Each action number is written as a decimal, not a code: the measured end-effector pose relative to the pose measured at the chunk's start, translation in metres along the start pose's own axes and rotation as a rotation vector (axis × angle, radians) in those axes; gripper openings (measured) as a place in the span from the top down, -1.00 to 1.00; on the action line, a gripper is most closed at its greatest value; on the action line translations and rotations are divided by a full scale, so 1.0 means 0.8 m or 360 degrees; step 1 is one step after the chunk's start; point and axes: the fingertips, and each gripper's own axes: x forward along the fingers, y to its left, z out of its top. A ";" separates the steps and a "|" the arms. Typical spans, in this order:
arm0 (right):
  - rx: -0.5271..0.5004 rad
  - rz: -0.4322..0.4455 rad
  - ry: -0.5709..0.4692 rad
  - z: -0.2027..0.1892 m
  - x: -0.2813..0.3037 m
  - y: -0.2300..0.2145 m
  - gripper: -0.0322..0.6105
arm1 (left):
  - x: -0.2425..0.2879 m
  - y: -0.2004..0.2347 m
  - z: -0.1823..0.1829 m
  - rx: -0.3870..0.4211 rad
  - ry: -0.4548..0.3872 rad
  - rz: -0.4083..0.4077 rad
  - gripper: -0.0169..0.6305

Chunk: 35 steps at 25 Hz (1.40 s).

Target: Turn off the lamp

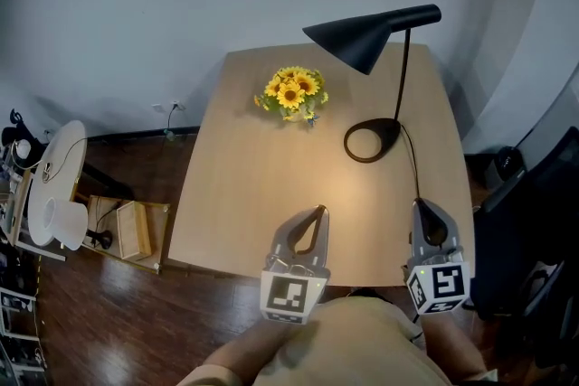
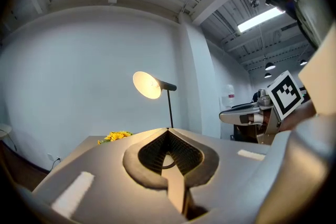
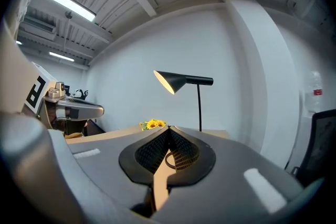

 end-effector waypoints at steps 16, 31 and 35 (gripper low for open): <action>-0.0053 0.0189 0.0209 -0.087 0.172 -0.100 0.90 | 0.207 -0.032 -0.053 -0.0039 0.0140 0.0029 0.99; -0.0166 0.0179 0.0341 -0.153 0.318 -0.146 0.90 | 0.317 -0.008 -0.126 -0.0115 0.0277 0.0116 0.99; -0.0188 0.0186 0.0361 -0.159 0.346 -0.147 0.90 | 0.334 0.005 -0.141 -0.0147 0.0299 0.0145 0.99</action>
